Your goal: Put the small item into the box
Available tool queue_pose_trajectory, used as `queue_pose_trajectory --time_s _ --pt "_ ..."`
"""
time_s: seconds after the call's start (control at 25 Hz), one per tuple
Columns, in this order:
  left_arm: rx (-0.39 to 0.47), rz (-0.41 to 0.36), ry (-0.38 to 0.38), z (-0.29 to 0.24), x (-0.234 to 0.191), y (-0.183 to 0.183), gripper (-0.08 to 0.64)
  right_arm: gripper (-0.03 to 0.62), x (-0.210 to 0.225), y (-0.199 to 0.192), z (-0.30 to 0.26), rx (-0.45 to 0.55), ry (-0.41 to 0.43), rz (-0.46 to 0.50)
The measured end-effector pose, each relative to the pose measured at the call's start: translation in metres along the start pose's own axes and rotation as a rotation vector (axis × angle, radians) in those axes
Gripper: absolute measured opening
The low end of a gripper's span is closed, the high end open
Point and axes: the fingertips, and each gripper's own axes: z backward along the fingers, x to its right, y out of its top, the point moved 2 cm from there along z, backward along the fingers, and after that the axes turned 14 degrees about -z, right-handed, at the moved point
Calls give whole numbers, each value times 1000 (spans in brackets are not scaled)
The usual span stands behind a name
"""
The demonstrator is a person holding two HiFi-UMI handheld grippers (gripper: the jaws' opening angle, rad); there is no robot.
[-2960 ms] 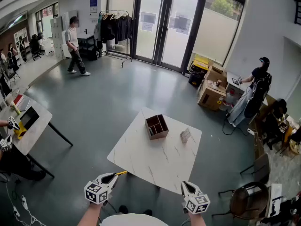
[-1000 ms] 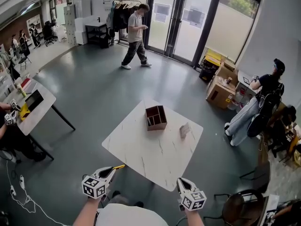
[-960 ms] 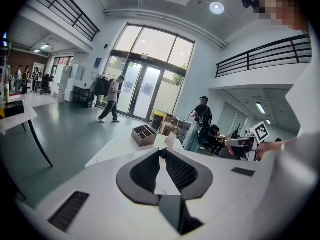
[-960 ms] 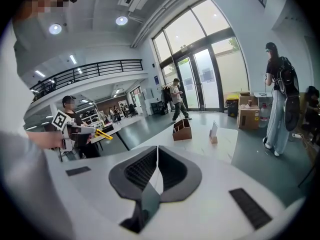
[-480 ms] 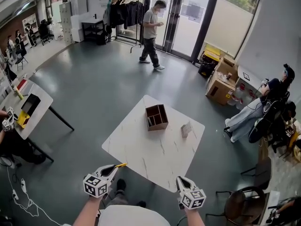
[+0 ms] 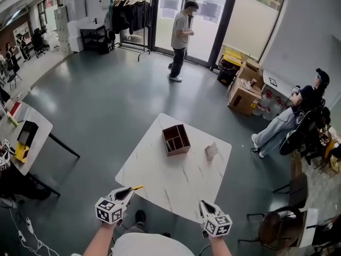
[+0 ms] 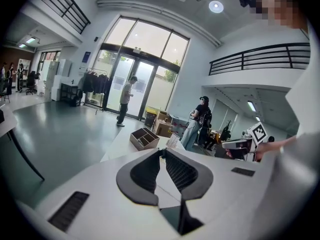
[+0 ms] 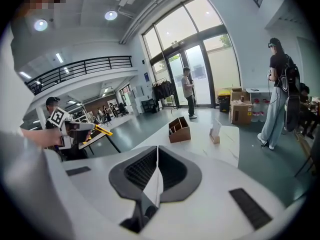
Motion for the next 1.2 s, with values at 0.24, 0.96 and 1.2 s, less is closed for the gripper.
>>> queue_pose_trajectory --time_s 0.24,0.96,1.2 --pt "-9 -14 -43 -19 -35 8 48 28 -14 11 -26 -5 -42 6" --pt "-44 -70 -188 -45 -121 10 48 28 -53 23 -83 42 -158 -70" --pt "-45 -68 -206 -51 -132 12 48 28 -61 20 -91 22 -170 -67"
